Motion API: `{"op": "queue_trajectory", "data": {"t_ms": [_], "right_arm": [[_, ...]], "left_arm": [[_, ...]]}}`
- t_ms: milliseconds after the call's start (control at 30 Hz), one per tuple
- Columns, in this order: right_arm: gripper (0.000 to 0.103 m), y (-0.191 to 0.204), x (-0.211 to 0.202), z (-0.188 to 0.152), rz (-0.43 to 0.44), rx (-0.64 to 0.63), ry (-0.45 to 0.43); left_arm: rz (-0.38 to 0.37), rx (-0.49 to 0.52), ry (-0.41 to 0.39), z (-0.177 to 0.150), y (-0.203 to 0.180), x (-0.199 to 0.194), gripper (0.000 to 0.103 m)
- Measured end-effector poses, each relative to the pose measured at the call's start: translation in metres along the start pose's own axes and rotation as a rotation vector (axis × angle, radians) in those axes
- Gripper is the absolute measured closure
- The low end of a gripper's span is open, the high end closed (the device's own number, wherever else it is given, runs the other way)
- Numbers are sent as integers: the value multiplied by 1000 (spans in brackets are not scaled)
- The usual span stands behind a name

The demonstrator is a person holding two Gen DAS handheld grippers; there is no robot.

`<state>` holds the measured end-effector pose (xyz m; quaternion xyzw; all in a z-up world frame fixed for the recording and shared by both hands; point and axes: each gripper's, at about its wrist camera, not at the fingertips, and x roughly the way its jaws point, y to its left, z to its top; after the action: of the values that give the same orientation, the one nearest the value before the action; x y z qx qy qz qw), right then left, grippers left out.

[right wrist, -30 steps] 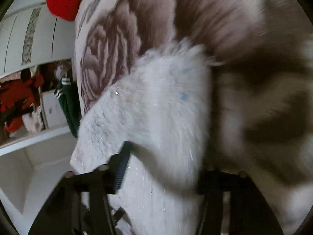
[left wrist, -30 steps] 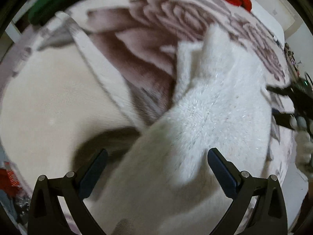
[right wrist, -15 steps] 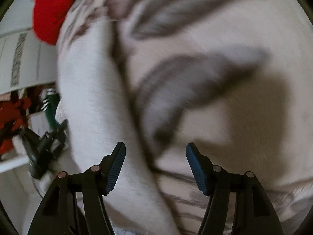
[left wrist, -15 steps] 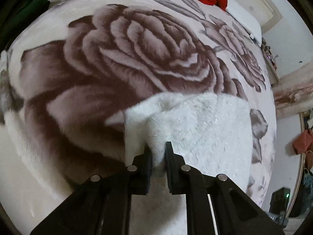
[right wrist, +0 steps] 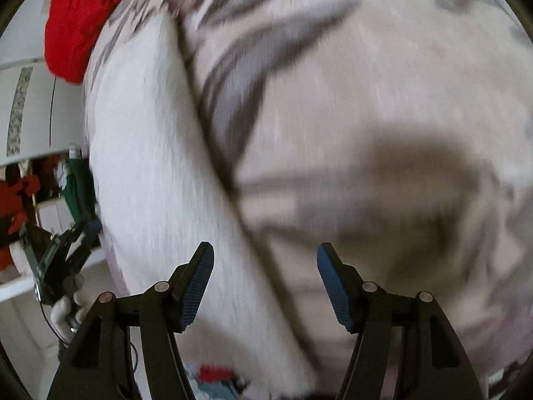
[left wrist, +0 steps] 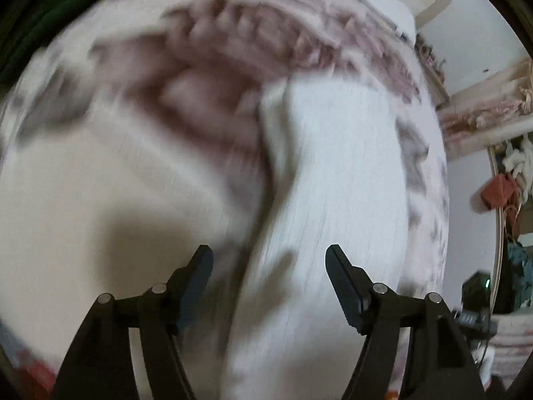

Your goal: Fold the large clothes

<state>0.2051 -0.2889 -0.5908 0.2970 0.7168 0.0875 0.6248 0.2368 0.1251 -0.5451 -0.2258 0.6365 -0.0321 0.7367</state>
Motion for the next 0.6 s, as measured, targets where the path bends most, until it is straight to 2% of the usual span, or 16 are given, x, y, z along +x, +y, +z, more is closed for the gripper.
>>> {"op": "queue_trajectory", "data": {"t_ms": [67,133,167,200,233,300,333,367,400,467,600], "right_arm": [[36,-2,5,-32,-4,0,59],[36,-6,17,-66,-17,16,133],[36,-9,24,-81,-19,25,167],[36,-12,33,-95,-27,32,199],[36,-17,42,-107,-47,43,227],[37,-22,53,-121,-72,56,249],[55,-23,56,-127,-86,54,238],[84,-23,55,-131,-109,47,203],[84,-28,49,-136,-119,40,179],[90,-23,42,-145,-145,25,134],[92,-10,33,-150,-212,-16,93]], "left_arm": [[23,-22,80,-45,8,12,35],[23,-57,130,-85,16,25,38],[19,-70,137,-95,17,28,40],[13,-90,126,-112,19,30,72],[25,-94,113,-120,18,30,90],[22,-103,58,-130,16,24,91],[11,-107,30,-135,13,16,92],[-1,-110,15,-138,11,11,93],[-14,-107,0,-143,9,4,93],[-19,-81,-7,-151,3,-2,93],[-24,-54,51,-160,10,17,93]]}}
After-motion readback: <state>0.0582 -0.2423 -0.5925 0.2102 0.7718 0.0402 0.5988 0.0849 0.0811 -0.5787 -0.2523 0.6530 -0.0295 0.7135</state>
